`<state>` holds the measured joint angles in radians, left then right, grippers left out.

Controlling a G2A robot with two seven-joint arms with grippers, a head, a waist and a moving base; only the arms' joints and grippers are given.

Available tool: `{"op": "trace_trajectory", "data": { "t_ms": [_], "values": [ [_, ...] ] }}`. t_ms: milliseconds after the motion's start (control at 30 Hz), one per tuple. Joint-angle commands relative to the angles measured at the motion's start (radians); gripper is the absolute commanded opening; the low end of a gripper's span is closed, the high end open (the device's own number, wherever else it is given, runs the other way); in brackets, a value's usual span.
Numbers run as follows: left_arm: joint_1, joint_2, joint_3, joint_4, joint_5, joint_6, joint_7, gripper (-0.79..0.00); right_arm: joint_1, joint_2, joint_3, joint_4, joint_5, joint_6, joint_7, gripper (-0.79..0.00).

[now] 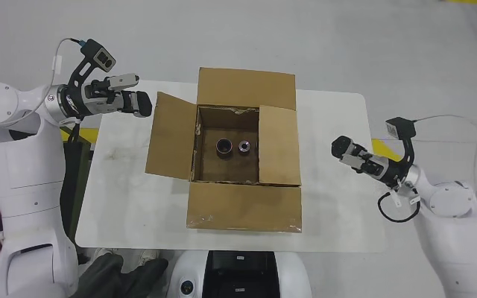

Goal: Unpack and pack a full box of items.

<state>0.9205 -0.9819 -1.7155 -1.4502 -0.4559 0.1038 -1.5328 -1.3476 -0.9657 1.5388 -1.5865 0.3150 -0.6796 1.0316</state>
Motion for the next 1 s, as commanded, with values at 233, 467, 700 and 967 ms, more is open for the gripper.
{"op": "trace_trajectory", "data": {
  "t_ms": [233, 467, 700, 967],
  "values": [
    [0.0, 0.0, 0.0, 0.0, 0.0, 0.0, 0.0, 0.0, 0.027, 0.002, -0.006, 0.042, 0.012, -0.003, 0.009, 0.0],
    [0.0, 0.0, 0.0, 0.0, 0.0, 0.0, 0.0, 0.0, 0.027, 0.002, -0.006, 0.042, 0.012, -0.003, 0.009, 0.0],
    [0.0, 0.0, 0.0, 0.0, 0.0, 0.0, 0.0, 0.0, 0.027, 0.002, -0.006, 0.042, 0.012, -0.003, 0.009, 0.0],
    [0.002, 0.0, 0.001, 0.002, 0.005, -0.003, 0.01, 0.0, 0.027, 0.002, -0.006, 0.042, 0.012, -0.003, 0.009, 0.0]
  ]
}}
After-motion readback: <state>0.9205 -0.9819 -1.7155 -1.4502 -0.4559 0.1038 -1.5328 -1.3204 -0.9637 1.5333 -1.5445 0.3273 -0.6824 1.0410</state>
